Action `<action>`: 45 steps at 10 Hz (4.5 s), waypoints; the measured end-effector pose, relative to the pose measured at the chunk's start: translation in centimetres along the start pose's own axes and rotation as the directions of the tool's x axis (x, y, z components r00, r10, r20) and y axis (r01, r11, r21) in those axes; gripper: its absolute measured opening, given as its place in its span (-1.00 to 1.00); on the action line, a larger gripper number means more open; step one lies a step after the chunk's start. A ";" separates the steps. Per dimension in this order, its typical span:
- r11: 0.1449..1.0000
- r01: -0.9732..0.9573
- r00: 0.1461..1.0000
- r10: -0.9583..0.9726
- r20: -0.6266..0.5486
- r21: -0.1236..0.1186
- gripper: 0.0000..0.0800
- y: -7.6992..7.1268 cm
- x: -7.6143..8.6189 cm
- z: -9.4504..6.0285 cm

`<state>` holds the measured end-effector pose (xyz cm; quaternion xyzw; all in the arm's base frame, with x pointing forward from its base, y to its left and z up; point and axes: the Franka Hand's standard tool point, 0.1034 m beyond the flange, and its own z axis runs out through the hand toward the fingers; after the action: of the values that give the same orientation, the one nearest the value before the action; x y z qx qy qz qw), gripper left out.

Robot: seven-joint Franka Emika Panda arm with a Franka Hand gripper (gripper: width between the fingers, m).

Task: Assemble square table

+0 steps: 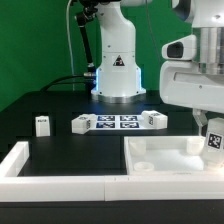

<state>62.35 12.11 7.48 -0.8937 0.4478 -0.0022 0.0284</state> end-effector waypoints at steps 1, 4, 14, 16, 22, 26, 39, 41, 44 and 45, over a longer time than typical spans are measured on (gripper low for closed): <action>0.990 -0.142 0.990 0.142 0.015 0.013 -0.27 0.0 0.1 0.0; 0.857 -0.508 0.861 0.505 0.061 0.084 -0.27 -0.1 0.6 0.1; 0.985 0.166 0.986 -0.167 -0.012 -0.033 0.62 0.4 0.2 0.0; 0.941 0.339 0.940 -0.339 -0.041 -0.003 0.62 0.2 0.4 -0.3; 0.879 0.476 0.879 -0.474 -0.047 0.044 0.31 1.2 1.1 -0.6; 0.974 0.222 0.975 -0.220 -0.032 0.055 -0.28 1.2 1.0 -0.5; 0.763 -0.645 0.759 0.647 0.077 -0.044 0.42 0.5 1.0 -0.2; 0.884 -0.464 0.883 0.467 0.039 -0.060 0.61 0.0 -0.7 -0.5; 0.969 -0.240 0.969 0.243 0.048 -0.049 0.62 0.1 -0.5 -0.4; 0.987 -0.154 0.986 0.157 0.051 -0.045 0.62 0.2 -0.5 -0.4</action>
Offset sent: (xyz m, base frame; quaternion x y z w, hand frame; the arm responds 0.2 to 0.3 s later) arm 0.0210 0.0081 0.0101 0.1036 -0.0381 0.3010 0.9472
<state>61.94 12.36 7.84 -0.8561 0.5152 0.0336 0.0226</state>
